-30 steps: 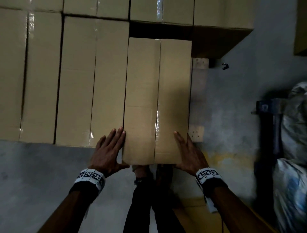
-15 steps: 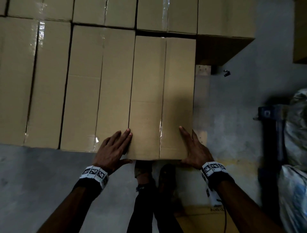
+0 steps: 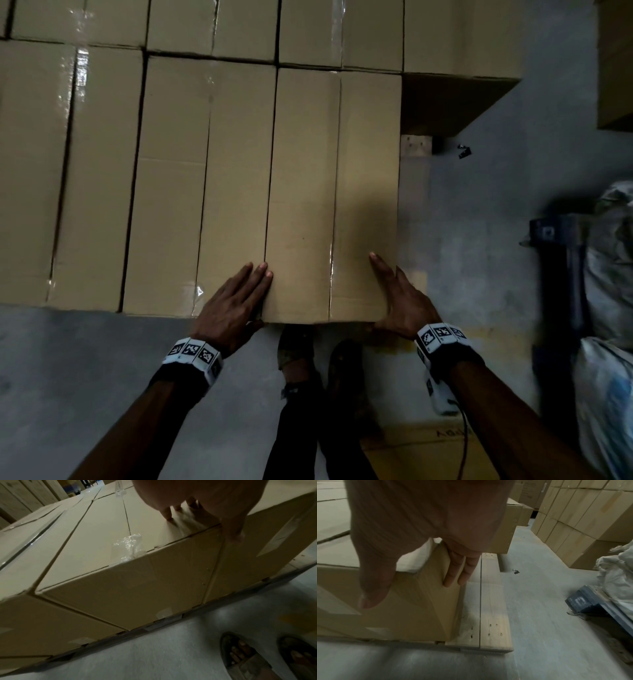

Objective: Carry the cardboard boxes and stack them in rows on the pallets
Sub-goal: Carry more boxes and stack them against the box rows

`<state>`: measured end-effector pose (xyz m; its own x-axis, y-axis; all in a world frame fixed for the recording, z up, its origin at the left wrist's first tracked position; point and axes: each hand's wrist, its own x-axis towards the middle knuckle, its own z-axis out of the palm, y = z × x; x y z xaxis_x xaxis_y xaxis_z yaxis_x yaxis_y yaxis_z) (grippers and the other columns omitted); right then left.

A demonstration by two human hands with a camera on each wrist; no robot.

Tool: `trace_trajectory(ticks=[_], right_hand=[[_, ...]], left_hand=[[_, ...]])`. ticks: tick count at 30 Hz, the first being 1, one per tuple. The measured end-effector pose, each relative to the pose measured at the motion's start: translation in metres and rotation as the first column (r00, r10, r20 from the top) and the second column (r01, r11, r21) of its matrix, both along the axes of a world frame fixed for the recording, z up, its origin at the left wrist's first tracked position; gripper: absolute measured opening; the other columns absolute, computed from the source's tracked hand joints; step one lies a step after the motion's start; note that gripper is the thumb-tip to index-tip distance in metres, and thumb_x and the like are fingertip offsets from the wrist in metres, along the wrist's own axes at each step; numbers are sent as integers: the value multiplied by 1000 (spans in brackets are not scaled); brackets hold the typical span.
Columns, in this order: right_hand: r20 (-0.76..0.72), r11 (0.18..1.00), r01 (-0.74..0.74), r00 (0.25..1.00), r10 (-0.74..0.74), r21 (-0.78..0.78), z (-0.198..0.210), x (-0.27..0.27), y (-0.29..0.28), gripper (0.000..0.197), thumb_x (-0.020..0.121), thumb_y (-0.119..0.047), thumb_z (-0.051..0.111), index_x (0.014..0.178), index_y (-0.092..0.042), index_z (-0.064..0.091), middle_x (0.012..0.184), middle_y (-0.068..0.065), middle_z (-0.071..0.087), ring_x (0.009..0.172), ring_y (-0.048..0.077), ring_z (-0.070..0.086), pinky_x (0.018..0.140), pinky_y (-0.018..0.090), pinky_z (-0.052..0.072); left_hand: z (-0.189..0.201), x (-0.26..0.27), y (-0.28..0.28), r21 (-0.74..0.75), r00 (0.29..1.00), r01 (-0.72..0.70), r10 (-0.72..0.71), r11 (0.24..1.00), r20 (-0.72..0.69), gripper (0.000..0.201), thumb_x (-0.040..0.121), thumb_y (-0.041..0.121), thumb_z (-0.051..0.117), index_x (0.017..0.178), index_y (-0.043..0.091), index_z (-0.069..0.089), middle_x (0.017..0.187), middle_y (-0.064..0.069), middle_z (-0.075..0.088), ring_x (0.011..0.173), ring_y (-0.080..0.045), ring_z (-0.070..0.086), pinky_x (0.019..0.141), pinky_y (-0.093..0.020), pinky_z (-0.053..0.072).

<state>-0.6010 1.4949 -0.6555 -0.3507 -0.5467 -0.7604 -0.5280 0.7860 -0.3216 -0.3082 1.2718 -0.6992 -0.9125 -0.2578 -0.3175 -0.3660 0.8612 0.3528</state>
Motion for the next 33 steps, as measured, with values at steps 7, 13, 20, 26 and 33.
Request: trace_trajectory(ticks=[7, 13, 20, 26, 33], right_hand=[[2, 1000, 5, 1000, -5, 10, -1, -2, -2, 150, 59, -41, 98, 141, -72, -24, 170, 9, 8, 136, 44, 48, 101, 59, 51], [-7, 1000, 6, 1000, -6, 4, -2, -2, -2, 151, 60, -36, 98, 141, -72, -23, 171, 9, 8, 138, 44, 46, 102, 61, 50], [-8, 1000, 7, 1000, -7, 6, -5, -2, -2, 152, 59, -36, 99, 141, -72, -24, 171, 8, 6, 140, 46, 44, 102, 63, 50], [-11, 1000, -16, 1000, 16, 3, -5, 1, -3, 156, 57, -34, 100, 142, -69, -27, 170, 14, 8, 136, 46, 48, 101, 59, 51], [-55, 1000, 7, 998, -6, 20, 43, 5, -3, 137, 66, -61, 87, 157, -49, -16, 172, 6, -6, 157, 35, 7, 121, 59, 20]], left_hand=[[-2, 0, 6, 47, 998, -45, 47, 998, -38, 108, 78, 32, 87, 161, 8, 24, 170, -8, 19, 157, -31, 16, 119, -49, 36], [-8, 1, 6, 105, 997, -71, 71, 992, 0, 111, 83, 32, 83, 165, 17, 10, 172, -1, 7, 159, -27, 5, 119, -54, 36], [-5, 1, 8, 106, 995, -98, 99, 990, 3, 110, 81, 27, 84, 164, 16, 13, 172, -1, 7, 159, -26, 4, 121, -51, 29], [3, -4, 17, 64, 990, -139, 138, 988, 20, 111, 75, 25, 88, 162, 9, 21, 170, -6, 14, 156, -29, 13, 119, -47, 30], [68, -27, 28, 47, 915, -200, 169, 979, 365, 106, 95, 44, 66, 162, 22, -13, 170, -1, -19, 158, -28, -4, 127, -48, 13]])
